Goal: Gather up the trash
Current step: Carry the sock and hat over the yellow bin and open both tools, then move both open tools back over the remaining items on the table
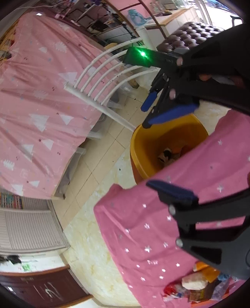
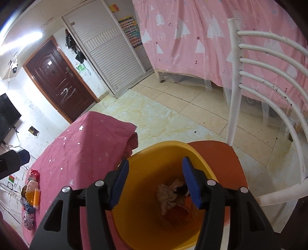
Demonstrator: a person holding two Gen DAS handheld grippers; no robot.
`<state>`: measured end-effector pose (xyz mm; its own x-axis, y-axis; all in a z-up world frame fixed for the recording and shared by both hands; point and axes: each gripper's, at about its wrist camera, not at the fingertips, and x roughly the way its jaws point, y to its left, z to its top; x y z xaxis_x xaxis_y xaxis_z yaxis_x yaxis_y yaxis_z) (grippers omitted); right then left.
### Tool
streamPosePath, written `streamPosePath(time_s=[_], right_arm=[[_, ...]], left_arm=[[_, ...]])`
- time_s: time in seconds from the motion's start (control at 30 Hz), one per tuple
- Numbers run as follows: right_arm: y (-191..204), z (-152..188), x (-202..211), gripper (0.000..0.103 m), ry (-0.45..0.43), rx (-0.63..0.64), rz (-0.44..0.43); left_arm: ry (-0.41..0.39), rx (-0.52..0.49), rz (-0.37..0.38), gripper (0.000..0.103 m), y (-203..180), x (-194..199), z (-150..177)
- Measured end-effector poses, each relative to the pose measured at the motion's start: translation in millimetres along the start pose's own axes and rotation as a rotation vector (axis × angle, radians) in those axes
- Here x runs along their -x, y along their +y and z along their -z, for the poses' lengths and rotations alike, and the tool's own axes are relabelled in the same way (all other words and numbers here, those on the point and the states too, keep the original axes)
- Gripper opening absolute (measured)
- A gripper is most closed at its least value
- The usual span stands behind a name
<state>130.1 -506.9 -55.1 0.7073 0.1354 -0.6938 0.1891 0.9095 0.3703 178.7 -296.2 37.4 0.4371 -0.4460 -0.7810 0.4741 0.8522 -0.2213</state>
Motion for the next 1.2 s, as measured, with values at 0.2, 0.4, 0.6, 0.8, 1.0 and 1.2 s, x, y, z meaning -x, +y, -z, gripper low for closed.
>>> streamPosePath(time_s=[0.2, 0.4, 0.6, 0.8, 1.0, 1.2], right_arm=[[26.5, -3.4, 2.1, 0.056, -0.011, 0.036, -0.021], [56.6, -6.6, 2.3, 0.06, -0.022, 0.087, -0.048], [88.3, -6.7, -4.3, 0.06, -0.006, 0.134, -0.079], [124.2, -5.6, -4.1, 0.061, 0.0, 0.194, -0.107], [173.3, 3.1, -9.2, 0.061, 0.021, 0.276, -0.159], [222.4, 14.2, -18.0, 0.062, 0.057, 0.343, -0.226]], left_arm=[[-0.04, 0.067, -0.036, 0.082, 34.6, 22.0, 2.9], [-0.107, 0.158, -0.101, 0.087, 83.1, 56.7, 8.8], [-0.135, 0.199, -0.143, 0.089, 118.6, 83.5, 13.4], [-0.145, 0.212, -0.202, 0.09, 151.9, 108.0, 23.7], [-0.159, 0.265, -0.281, 0.094, 201.9, 135.1, 42.8], [-0.138, 0.304, -0.347, 0.094, 241.6, 149.4, 65.3]])
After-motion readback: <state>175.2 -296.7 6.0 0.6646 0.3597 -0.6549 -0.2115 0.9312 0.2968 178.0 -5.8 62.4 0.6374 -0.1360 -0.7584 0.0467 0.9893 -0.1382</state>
